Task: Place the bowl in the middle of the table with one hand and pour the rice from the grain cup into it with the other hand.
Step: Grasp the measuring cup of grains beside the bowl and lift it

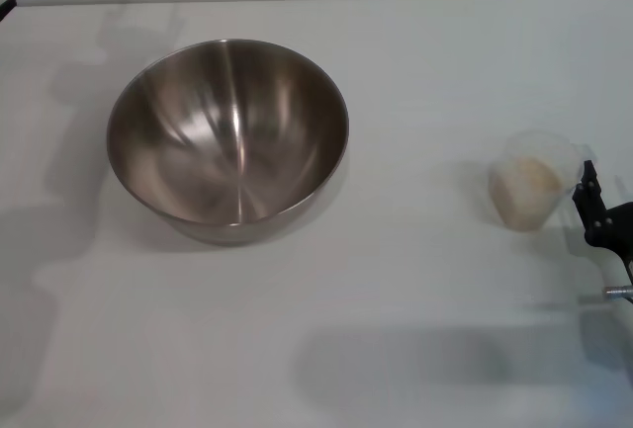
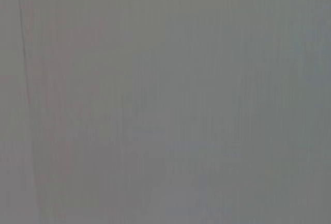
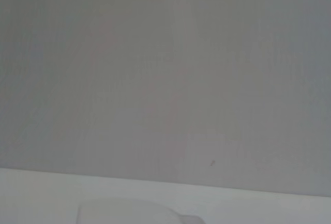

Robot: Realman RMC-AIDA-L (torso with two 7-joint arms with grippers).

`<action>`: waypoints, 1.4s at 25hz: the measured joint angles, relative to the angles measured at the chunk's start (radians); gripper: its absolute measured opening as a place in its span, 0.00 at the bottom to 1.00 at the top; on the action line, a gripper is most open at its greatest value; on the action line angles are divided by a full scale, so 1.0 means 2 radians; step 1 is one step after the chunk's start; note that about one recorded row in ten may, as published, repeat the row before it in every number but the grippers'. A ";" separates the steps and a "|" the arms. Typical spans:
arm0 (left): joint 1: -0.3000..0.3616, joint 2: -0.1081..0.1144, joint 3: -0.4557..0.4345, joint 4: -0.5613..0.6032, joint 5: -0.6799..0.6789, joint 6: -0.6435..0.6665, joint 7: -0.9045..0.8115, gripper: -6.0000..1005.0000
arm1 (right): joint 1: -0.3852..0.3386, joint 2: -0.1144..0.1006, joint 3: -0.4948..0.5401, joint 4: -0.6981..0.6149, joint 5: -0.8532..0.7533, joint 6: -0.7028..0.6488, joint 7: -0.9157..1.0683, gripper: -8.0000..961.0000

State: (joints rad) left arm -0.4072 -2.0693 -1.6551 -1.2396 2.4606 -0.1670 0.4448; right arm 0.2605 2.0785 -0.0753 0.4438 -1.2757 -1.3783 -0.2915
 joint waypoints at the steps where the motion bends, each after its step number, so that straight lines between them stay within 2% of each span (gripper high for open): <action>1: -0.001 0.000 0.000 0.001 0.000 0.000 0.000 0.76 | 0.001 0.000 0.000 -0.002 0.000 0.002 0.000 0.67; 22: -0.006 0.000 0.000 -0.002 0.000 -0.001 0.000 0.76 | 0.022 0.000 0.003 -0.025 0.000 0.028 0.027 0.67; 35: -0.007 0.000 0.006 -0.002 0.000 -0.002 0.000 0.76 | 0.027 0.000 0.000 -0.035 0.000 0.033 0.042 0.61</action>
State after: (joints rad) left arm -0.4219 -2.0693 -1.6441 -1.2443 2.4605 -0.1718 0.4449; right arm 0.3138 2.0785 -0.0749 0.3729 -1.2762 -1.3114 -0.2070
